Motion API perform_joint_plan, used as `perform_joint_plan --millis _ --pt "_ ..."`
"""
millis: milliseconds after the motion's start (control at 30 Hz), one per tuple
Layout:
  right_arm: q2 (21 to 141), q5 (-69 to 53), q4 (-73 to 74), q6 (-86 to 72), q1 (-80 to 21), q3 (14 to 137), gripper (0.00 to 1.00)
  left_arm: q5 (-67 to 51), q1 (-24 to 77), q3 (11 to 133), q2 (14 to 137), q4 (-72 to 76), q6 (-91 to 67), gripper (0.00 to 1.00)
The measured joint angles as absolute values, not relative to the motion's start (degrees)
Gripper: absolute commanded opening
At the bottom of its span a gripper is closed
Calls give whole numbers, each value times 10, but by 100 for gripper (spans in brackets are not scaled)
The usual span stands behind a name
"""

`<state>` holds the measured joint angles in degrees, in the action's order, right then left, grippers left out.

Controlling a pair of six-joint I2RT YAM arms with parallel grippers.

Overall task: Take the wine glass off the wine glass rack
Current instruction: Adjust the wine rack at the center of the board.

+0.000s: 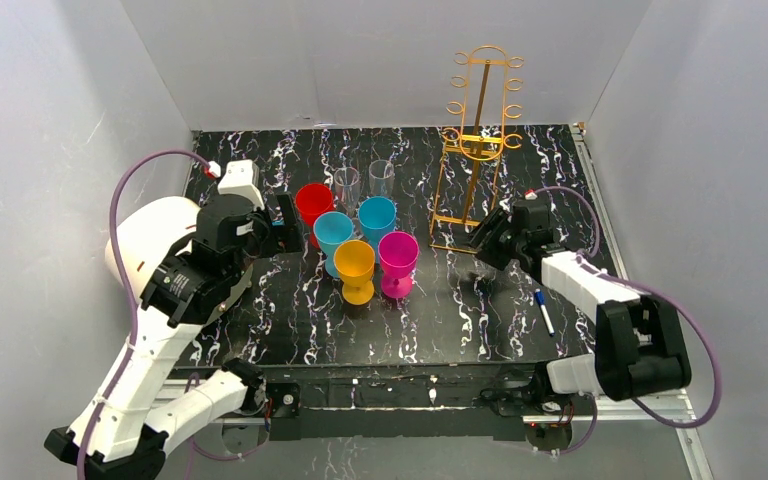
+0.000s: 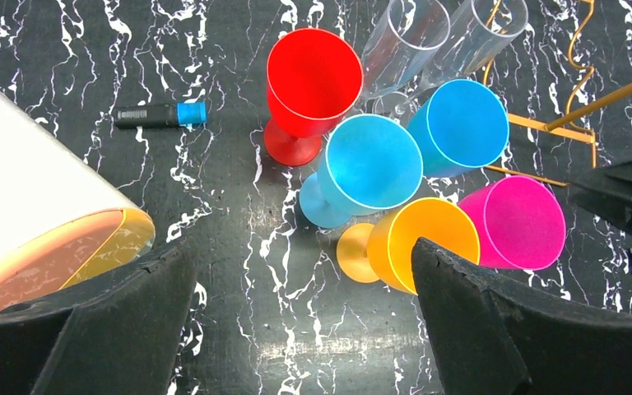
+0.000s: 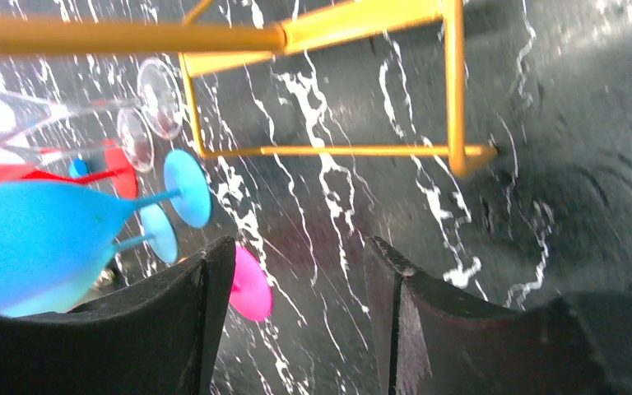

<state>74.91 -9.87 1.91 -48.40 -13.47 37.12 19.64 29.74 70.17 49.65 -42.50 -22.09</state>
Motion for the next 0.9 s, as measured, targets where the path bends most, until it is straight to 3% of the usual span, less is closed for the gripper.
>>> perform_joint_plan --millis 333,900 --pt "868 -57 -5 -487 -113 447 68 197 297 701 512 -425 -218 98" --pt "839 -30 57 -416 -50 447 74 227 297 697 523 -429 -192 98"
